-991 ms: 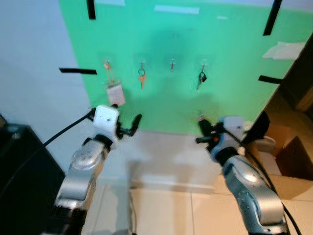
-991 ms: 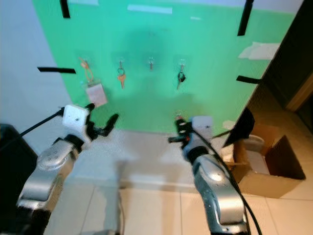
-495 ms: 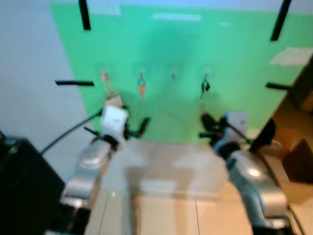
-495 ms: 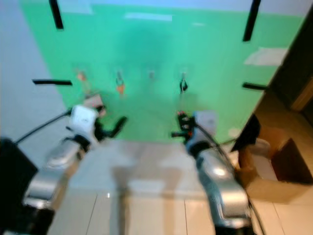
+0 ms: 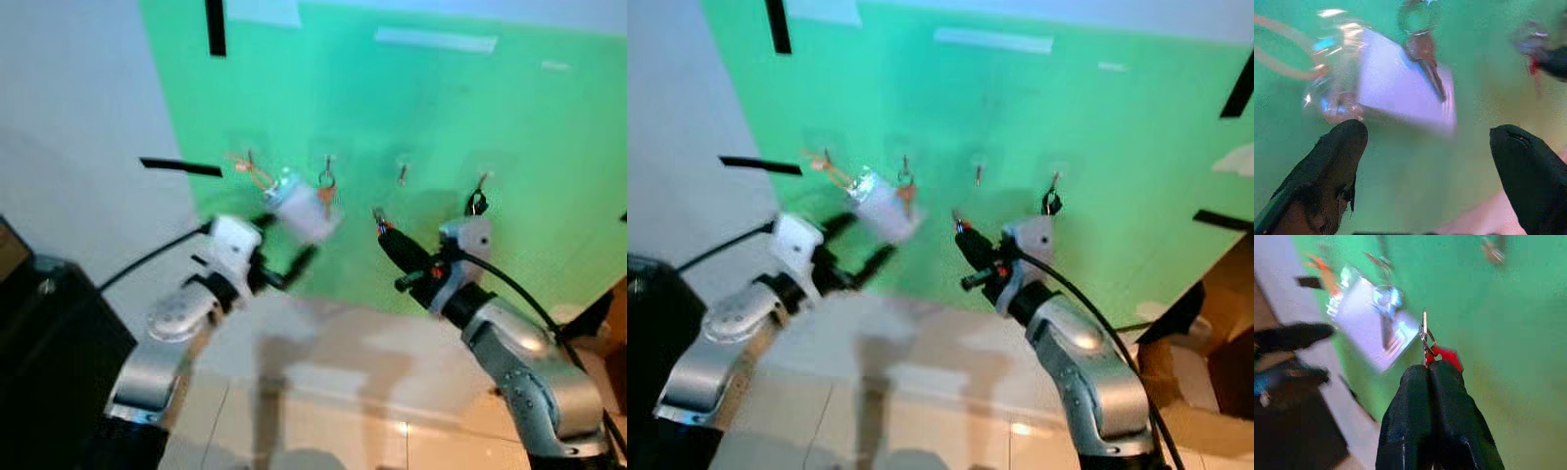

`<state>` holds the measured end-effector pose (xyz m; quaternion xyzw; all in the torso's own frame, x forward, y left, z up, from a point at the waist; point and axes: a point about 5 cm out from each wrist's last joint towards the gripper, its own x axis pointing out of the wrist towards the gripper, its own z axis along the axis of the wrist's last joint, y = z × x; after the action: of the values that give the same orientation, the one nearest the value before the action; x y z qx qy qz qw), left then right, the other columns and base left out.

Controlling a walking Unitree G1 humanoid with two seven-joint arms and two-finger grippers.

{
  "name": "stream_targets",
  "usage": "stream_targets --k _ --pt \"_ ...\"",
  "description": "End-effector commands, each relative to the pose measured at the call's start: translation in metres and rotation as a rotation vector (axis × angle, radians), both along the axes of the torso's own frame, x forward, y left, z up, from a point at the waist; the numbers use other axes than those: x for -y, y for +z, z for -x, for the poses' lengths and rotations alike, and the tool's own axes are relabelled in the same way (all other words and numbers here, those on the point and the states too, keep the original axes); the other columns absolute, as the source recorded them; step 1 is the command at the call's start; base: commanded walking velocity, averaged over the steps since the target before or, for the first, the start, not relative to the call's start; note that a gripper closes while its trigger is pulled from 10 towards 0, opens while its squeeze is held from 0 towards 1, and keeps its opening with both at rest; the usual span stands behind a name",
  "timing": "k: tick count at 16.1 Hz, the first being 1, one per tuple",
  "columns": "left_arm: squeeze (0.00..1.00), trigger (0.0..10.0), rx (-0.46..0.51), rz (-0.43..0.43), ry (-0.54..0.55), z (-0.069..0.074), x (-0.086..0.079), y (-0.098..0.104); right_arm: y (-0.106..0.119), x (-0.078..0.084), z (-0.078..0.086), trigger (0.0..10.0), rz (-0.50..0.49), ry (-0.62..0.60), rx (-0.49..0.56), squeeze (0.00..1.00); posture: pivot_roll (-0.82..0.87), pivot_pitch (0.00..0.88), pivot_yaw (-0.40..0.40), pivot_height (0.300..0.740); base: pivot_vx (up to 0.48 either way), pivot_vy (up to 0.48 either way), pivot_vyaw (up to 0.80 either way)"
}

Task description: Hang keys on a hook

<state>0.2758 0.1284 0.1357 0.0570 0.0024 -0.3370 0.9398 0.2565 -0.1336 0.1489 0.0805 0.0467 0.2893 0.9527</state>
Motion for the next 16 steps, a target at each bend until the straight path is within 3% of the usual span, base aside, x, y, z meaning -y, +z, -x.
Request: stream_targets --k 1,7,9,11,16 --pt "0.0 10.0 0.003 -0.01 -0.025 0.001 -0.004 0.005 0.011 -0.003 0.001 10.0 -0.009 0.04 0.053 0.0 -0.08 0.0 -0.04 0.74 0.0 0.0 0.0" --pt "0.0 10.0 -0.02 -0.063 -0.139 0.002 -0.005 0.008 0.021 -0.003 -0.013 10.0 0.008 0.029 0.069 0.0 -0.1 0.0 -0.04 0.74 0.0 0.0 0.0" --pt "0.0 10.0 -0.024 -0.076 -0.181 0.002 -0.001 0.009 0.032 0.001 -0.02 10.0 -0.047 -0.014 0.078 0.0 -0.1 0.0 -0.037 0.74 0.0 0.0 0.0" --pt "0.0 10.0 -0.024 -0.075 -0.185 0.0 -0.001 0.009 0.038 0.003 -0.024 10.0 -0.082 -0.029 0.081 0.0 -0.1 0.0 -0.035 0.74 0.0 0.0 0.0" --pt "0.0 10.0 -0.017 -0.081 -0.198 -0.004 -0.002 0.012 0.04 -0.001 -0.037 10.0 -0.051 -0.024 0.037 0.0 -0.1 0.0 -0.042 0.74 0.0 0.0 0.0"
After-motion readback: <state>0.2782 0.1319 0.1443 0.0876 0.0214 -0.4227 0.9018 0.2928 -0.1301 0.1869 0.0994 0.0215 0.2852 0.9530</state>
